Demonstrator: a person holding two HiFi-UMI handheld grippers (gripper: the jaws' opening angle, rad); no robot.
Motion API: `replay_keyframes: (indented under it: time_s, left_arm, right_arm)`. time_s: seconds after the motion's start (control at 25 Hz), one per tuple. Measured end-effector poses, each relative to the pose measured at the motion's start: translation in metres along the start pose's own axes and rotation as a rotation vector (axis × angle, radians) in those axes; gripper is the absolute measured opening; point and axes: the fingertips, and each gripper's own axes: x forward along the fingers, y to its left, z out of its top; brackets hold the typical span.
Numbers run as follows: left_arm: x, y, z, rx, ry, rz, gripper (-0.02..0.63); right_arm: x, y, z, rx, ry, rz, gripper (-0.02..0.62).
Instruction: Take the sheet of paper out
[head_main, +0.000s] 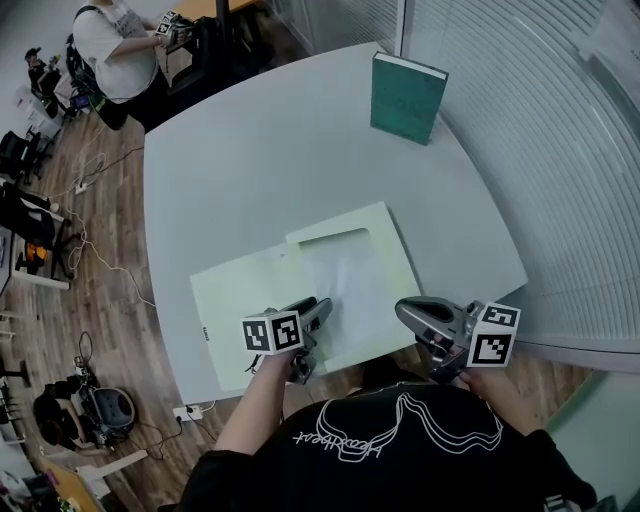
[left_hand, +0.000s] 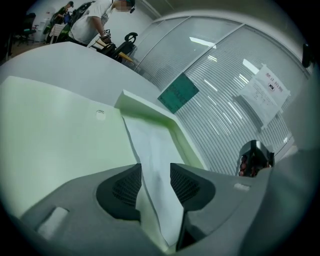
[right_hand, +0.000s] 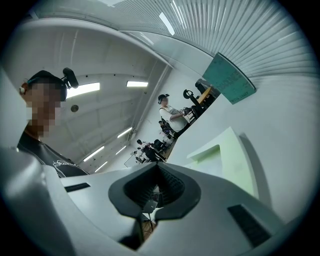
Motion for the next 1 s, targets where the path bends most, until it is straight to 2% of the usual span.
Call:
replay_keyframes:
  time_s: [0.52, 0.88, 0.92, 1.0]
  left_arm:
    - [0.017, 0.009, -0.008, -0.052, 0.066, 0.016, 0.167]
    - [0.021, 0.01, -0.01, -0.069, 0.082, 0.02, 0.165]
    - [0.021, 0.011, -0.011, -0.071, 0.084, 0.027, 0.158]
    - [0.022, 0.013, -0.012, -0.082, 0.086, 0.043, 0.103]
  right_arm:
    - [0.003, -0.006, 0.002, 0.005, 0.011, -0.016, 0.009]
    - [0.008, -0.008, -0.001, 0.015, 0.017, -0.016, 0.009]
    - [0.009, -0.008, -0.001, 0.015, 0.018, -0.014, 0.009]
    - [0.01, -0.007, -0.002, 0.015, 0.021, -0.013, 0.009]
